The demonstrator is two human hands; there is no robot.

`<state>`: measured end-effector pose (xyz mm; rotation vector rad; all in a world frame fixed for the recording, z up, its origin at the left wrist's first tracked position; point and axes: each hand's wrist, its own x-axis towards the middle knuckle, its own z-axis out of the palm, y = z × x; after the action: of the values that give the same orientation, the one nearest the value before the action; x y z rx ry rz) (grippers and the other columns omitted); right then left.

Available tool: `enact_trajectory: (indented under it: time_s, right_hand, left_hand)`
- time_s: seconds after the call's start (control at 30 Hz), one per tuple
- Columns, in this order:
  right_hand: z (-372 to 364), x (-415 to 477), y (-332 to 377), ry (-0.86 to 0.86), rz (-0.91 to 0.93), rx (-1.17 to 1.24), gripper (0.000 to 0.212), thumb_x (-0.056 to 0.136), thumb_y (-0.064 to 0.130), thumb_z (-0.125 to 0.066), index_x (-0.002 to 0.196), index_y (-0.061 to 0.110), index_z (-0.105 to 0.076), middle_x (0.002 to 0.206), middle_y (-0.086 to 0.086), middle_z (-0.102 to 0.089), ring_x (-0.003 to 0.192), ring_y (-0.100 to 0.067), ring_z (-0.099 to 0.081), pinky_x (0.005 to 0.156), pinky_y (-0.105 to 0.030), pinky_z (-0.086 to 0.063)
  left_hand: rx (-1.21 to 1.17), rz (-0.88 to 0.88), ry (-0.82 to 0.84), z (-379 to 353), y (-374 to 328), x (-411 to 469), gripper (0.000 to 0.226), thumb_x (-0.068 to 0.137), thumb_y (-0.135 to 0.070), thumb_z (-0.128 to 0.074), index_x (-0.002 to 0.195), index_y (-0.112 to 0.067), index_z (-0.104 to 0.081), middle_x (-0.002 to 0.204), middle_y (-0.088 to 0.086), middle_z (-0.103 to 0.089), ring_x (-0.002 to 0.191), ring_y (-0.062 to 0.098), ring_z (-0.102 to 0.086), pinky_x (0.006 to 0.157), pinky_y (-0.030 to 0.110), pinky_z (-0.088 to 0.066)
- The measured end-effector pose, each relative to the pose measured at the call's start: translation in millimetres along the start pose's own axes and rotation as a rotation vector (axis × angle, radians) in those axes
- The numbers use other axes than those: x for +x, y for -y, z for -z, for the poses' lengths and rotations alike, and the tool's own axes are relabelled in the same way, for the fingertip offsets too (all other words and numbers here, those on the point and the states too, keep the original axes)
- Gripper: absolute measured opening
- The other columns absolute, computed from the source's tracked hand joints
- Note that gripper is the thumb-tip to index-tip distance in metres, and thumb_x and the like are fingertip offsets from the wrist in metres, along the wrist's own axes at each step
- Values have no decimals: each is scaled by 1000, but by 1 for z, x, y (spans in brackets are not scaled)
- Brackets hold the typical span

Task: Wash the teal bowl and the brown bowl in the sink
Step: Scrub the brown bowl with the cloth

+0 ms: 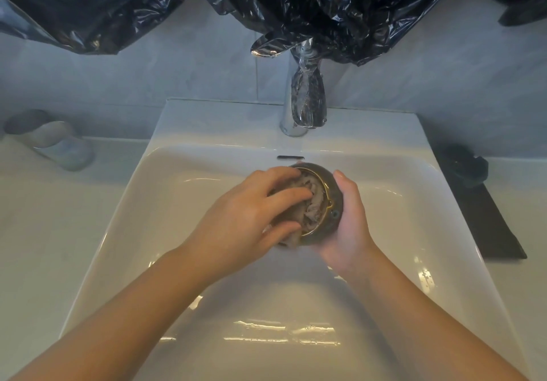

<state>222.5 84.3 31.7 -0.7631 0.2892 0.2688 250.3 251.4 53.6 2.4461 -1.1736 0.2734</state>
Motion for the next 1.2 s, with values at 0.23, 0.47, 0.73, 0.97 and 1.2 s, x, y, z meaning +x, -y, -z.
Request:
enact_trajectory:
  time_s: [0.23, 0.47, 0.73, 0.97, 1.2]
  right_hand:
    - [2, 0, -5, -62, 64, -99, 51, 98, 46, -32, 95, 23, -77, 94, -6, -73, 88, -23, -67, 72, -37, -51]
    - [-2, 2, -8, -79, 53, 2, 58, 96, 48, -31, 88, 17, -79, 92, -9, -74, 85, -23, -69, 76, -37, -50]
    - [-1, 1, 1, -184, 68, 188, 55, 93, 52, -40, 91, 12, -78, 100, -12, -74, 95, -29, -69, 99, -47, -45]
    - [-5, -1, -1, -143, 52, 246, 59, 93, 56, -38, 80, 16, -80, 97, -13, -73, 98, -33, -65, 102, -52, -41]
    - [-3, 3, -4, -168, 48, 211, 56, 94, 56, -37, 102, 14, -73, 109, -15, -70, 105, -35, -63, 104, -54, -39]
  left_hand:
    - [37, 14, 17, -11, -8, 14, 45, 67, -15, -73, 110, -15, -61, 107, 4, -64, 80, 29, -59, 65, 35, -51]
    - [-224, 227, -177, -12, -14, 9, 16, 67, -20, -52, 79, -11, -58, 75, -2, -56, 65, 13, -44, 56, 19, -36]
    - [-827, 730, -602, 22, 10, -6, 30, 77, -7, -53, 85, -35, -47, 75, 4, -59, 58, 20, -51, 48, 30, -42]
    - [-1609, 1165, -575, 13, -12, 4, 29, 99, -17, -33, 100, -13, -62, 95, 11, -71, 79, 25, -71, 65, 36, -59]
    - [-1587, 1186, -437, 11, -10, 9, 33, 91, -44, -55, 108, -16, -60, 102, 10, -71, 87, 23, -71, 78, 41, -57]
